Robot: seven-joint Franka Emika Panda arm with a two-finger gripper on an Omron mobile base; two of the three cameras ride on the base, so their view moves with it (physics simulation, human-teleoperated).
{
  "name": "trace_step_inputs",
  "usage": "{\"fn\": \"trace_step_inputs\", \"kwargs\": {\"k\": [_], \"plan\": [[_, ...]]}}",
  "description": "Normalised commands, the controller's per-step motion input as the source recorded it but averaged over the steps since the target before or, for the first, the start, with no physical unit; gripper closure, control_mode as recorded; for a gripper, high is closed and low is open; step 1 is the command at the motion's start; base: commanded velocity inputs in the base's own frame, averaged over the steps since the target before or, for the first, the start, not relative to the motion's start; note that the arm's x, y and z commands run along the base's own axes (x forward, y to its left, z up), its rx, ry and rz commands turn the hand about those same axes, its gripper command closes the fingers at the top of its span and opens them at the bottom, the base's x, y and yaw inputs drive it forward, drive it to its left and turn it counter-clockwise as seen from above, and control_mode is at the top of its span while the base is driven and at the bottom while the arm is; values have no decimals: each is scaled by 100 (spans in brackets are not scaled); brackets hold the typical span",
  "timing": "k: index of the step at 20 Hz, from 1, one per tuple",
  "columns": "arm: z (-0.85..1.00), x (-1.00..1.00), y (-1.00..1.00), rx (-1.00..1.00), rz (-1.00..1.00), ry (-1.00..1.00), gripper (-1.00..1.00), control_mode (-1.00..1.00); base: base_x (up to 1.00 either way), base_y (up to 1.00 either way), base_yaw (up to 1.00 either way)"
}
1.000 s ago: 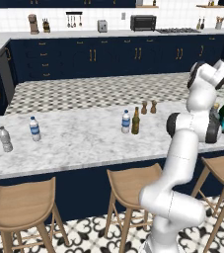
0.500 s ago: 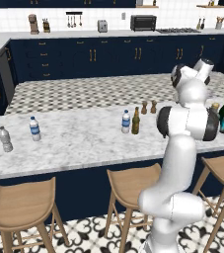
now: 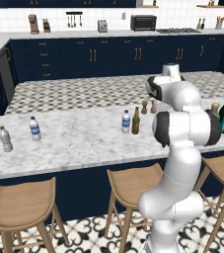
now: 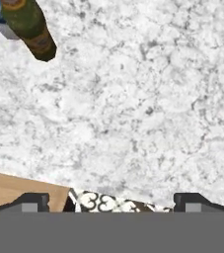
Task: Move the plastic bottles in the middle to the plastics group, and the glass bottles in the middle to the glass group.
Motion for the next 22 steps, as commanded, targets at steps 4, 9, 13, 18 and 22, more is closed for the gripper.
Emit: {"fn": "trace_step_inputs", "kwargs": {"k": [4,9,13,18,22], "plan": [[-30,10,1,27,27,-1,-100,-100,0,0,0],[-14,28,0,33,33,-8,-100,-100,0,0,0],[-12,31,2,38,32,-23,-100,-100,0,0,0],[-22,-11,12,34,32,-44,-100,-100,0,0,0],[-46,-12,0,27,19,-51,-100,-100,0,0,0]]}}
